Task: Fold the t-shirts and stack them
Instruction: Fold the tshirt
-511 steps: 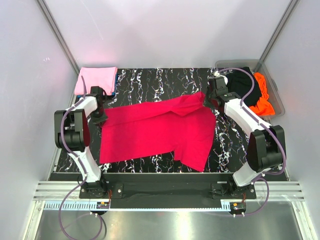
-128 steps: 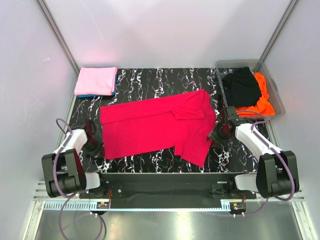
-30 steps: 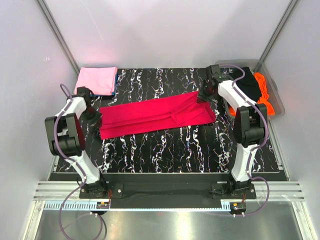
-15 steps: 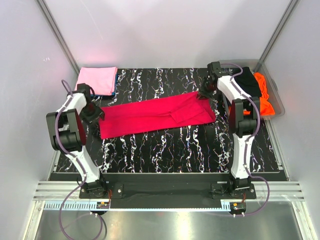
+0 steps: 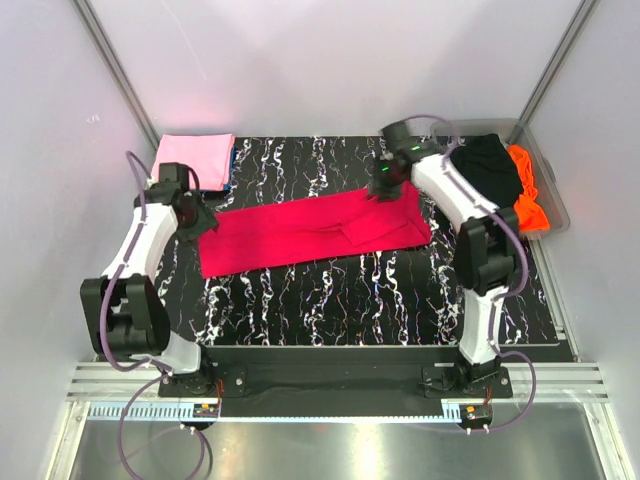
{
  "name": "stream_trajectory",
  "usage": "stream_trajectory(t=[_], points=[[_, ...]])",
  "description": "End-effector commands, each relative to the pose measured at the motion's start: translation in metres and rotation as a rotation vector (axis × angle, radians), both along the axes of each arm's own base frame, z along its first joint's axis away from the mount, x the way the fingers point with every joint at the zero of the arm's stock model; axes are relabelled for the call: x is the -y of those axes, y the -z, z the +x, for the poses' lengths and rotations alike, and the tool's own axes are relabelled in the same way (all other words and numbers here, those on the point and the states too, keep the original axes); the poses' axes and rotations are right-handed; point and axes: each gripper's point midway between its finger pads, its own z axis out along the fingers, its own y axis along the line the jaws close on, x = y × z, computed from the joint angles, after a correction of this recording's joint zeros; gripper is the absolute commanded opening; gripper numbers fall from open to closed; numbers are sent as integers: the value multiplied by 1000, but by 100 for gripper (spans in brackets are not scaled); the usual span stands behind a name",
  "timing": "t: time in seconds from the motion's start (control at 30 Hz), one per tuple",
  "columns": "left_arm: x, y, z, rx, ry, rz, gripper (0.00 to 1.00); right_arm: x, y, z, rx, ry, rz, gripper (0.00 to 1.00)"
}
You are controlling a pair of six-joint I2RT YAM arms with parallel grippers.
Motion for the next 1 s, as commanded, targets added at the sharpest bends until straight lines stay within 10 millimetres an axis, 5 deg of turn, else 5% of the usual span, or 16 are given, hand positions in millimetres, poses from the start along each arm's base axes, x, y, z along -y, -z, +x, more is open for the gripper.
stream_trajectory(t=[0.0,0.1,0.23,0.57,0.97], points=[[25,29,12,-41,110,-67,56,-72,-4,-33,14,-136,51,35],[30,42,16,-80,146,-91,50,-105,6,-48,6,-191,47,30],[30,62,20,-129,157,-94,47,-125,32,-53,-40,-191,55,13],[28,90,11,-214,148,-92,45,-128,77,-49,-106,-169,12,5],[27,120,-17,-326,78,-108,44,-125,93,-25,-59,-148,-53,4]])
